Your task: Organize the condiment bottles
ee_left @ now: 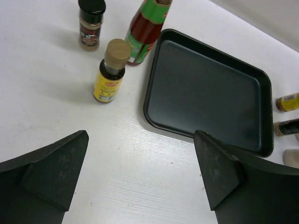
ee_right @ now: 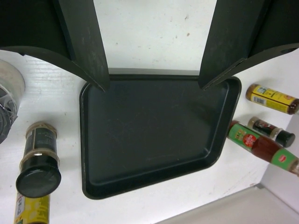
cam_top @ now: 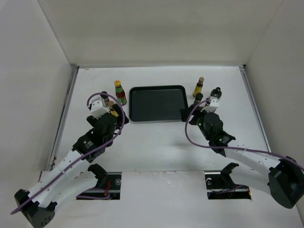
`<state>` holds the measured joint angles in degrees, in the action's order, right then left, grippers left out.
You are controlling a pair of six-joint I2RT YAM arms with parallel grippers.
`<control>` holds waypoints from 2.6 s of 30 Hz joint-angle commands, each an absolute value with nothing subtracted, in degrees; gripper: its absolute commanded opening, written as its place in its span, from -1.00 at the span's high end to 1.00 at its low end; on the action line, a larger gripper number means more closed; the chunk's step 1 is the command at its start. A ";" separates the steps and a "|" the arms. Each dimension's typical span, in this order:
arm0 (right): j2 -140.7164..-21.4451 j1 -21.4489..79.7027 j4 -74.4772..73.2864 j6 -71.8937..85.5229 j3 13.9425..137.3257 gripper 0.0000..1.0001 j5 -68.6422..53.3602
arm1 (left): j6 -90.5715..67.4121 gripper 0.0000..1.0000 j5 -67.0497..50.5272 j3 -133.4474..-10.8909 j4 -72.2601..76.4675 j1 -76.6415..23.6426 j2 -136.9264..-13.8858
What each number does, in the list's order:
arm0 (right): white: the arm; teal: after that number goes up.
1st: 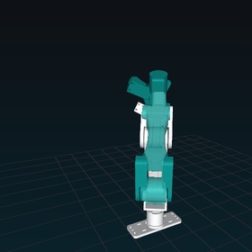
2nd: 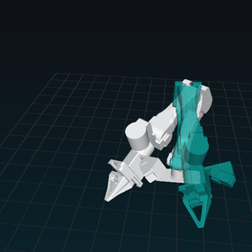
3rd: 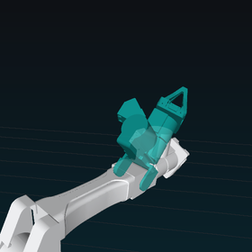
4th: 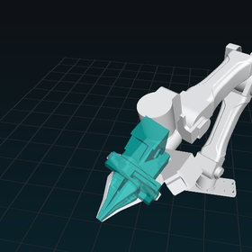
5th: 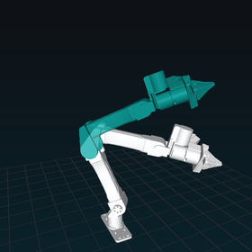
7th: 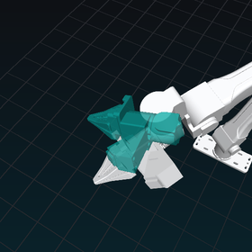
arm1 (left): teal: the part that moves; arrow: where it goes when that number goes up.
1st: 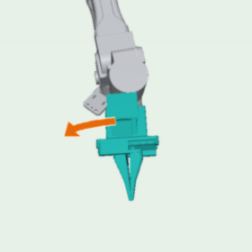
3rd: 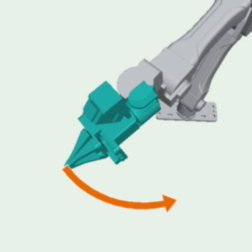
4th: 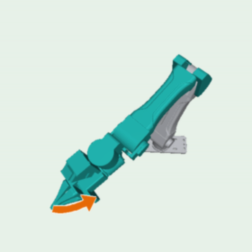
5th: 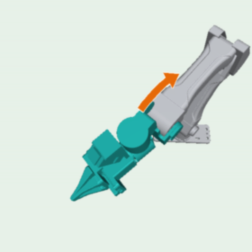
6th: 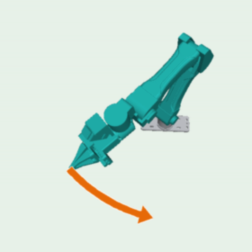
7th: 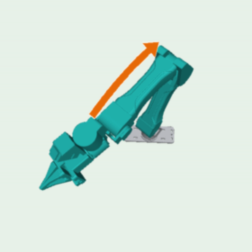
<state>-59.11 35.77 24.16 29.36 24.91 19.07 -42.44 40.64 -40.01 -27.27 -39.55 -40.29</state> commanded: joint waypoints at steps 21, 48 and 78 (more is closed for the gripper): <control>-61.78 39.85 24.35 24.97 29.44 0.52 22.84 | -28.39 -0.83 53.36 -39.02 -3.61 -31.60 -53.08; -66.27 45.83 26.02 18.98 31.11 -0.42 29.62 | -28.30 0.57 42.53 -43.51 8.79 -22.19 -74.98; -65.65 44.87 26.72 19.78 29.97 -0.42 29.62 | -16.09 0.64 39.73 -76.90 18.54 -31.78 -102.56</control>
<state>-66.06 45.30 23.66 19.68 29.10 28.58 -18.79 40.49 -72.62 12.23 -33.28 -102.94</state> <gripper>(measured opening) 0.710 0.305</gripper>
